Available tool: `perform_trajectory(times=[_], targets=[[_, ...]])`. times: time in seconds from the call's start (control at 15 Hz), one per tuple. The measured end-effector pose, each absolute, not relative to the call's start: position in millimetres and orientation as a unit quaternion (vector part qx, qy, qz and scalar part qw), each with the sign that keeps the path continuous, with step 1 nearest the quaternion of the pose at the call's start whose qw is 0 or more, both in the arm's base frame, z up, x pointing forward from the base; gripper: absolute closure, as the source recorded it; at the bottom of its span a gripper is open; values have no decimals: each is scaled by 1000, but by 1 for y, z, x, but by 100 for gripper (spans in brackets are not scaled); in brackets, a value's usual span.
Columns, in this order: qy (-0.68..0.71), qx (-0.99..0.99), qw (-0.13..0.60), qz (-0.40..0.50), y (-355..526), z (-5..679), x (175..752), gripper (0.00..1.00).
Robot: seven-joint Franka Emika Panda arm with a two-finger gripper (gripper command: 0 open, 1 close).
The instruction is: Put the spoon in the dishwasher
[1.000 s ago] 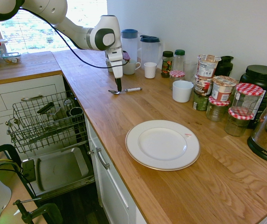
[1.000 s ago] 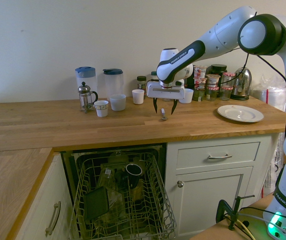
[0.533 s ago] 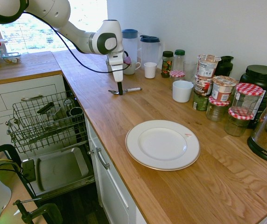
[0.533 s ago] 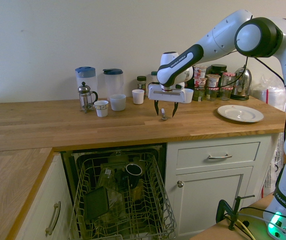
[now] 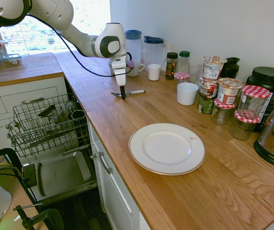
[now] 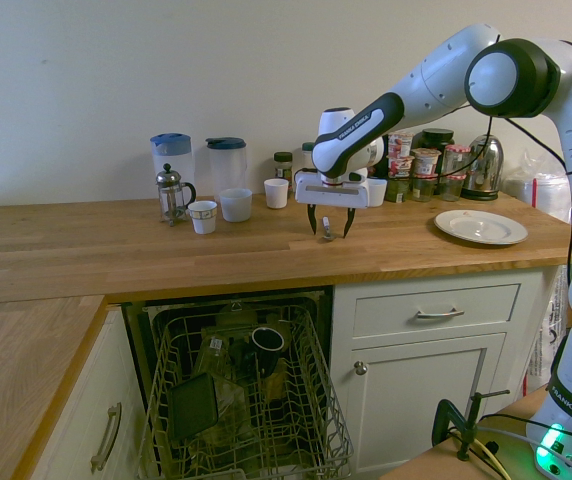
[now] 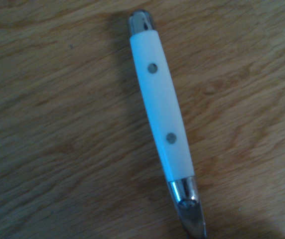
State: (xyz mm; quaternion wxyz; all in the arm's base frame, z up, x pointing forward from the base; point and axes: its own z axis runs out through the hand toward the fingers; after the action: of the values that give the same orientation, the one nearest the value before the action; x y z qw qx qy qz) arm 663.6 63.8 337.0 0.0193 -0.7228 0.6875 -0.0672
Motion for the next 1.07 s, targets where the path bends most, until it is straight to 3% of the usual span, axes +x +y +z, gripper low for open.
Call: perform_trajectory(times=[1.07], targets=[[693, -717, 18, -74, 55, 336, 666, 100]])
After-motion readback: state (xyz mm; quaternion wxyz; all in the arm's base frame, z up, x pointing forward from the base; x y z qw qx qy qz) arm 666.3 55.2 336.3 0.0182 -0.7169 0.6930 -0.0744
